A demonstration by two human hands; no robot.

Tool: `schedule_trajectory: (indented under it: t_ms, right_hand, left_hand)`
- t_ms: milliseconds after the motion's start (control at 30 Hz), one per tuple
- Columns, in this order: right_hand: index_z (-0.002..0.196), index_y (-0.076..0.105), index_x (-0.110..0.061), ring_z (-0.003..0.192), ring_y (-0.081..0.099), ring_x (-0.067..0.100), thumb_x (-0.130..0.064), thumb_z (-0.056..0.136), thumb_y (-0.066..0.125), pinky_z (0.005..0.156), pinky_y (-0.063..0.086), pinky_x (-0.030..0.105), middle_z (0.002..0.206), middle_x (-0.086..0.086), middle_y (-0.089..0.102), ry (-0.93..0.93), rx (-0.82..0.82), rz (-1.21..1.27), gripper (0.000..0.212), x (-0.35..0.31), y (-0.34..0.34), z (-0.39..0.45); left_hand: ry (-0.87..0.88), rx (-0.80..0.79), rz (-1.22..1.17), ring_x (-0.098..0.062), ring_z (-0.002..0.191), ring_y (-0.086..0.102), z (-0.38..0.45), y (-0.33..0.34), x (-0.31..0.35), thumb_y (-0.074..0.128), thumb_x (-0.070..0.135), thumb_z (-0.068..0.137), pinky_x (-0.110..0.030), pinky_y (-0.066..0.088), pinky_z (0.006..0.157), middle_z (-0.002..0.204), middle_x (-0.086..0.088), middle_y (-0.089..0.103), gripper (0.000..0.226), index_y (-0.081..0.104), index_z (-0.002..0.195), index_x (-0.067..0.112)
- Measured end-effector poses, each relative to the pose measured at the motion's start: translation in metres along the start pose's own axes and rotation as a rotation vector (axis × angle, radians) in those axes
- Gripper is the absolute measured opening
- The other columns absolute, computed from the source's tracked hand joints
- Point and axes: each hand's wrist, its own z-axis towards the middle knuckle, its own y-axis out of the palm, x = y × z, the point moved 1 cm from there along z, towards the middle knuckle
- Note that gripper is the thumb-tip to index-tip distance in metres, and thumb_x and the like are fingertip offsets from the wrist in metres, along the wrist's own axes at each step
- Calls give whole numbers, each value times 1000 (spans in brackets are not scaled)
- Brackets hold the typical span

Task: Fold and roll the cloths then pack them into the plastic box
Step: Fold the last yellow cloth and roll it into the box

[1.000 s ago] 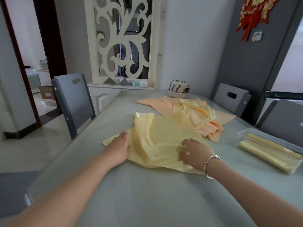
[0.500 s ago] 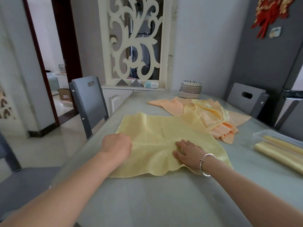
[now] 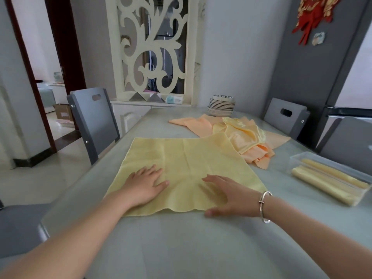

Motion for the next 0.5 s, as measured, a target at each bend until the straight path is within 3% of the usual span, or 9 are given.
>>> schedule_trajectory:
  t_ms: [100,233,433,500]
  right_hand:
    - [141,26,-37,133,26,2,-60,74,66,111,22,20,145,-17,30,-22,14,-13,81,6,-1,-10]
    - [129,40,-32,117,45,7,-27,81,61,98,38,22,130,-14,41,-7,61,-65,53,12,-13,-17]
    - [119,47,-26,104,52,16,-15,80,53,83,46,32,122,-9,43,105,136,-221,40,24,-15,-14]
    - [117,47,-22,107,51,19,-9,80,49,77,45,31,119,-5,44,158,198,-297,39,30,-14,-10]
  left_hand:
    - [76,74,-75,-18,146,7,-4,-1,6,29,63,91,-40,10,118,159,8,6,64,22,148,35]
    - [287,53,-266,-7,142,19,-25,-5,34,32,73,78,-24,12,116,154,13,23,71,42,138,37]
    - [400,41,-172,-3,137,25,-44,-3,62,57,69,75,-25,20,114,149,19,29,74,39,140,37]
    - [385,104,-209,-3,131,34,-43,-4,58,59,59,81,-22,28,110,143,19,38,61,44,135,34]
